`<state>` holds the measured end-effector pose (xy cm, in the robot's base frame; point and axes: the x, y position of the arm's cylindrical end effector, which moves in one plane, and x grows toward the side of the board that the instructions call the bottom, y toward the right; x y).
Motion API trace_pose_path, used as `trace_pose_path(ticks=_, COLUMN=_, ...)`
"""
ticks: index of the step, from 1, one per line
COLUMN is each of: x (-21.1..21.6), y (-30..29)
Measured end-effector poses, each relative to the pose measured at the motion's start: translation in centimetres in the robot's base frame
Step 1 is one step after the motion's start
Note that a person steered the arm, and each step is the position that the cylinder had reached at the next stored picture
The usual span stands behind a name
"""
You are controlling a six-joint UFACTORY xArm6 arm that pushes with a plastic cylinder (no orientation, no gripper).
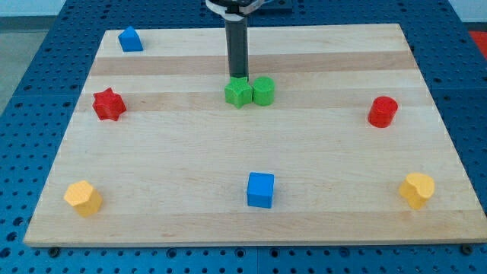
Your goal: Move the yellow heart below green circle
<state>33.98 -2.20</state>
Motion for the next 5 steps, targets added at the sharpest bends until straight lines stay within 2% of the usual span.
trace_pose_path(ticks=1, x=-3.4, y=0.4)
trace_pose_path(ticks=2, x=-6.6, y=7.7)
trace_pose_path(ticks=3, x=-6.5, y=20.5)
trace_pose_path(ticks=4, x=-4.2, y=33.2)
trace_pose_path(ticks=5, x=-1.9, y=36.7)
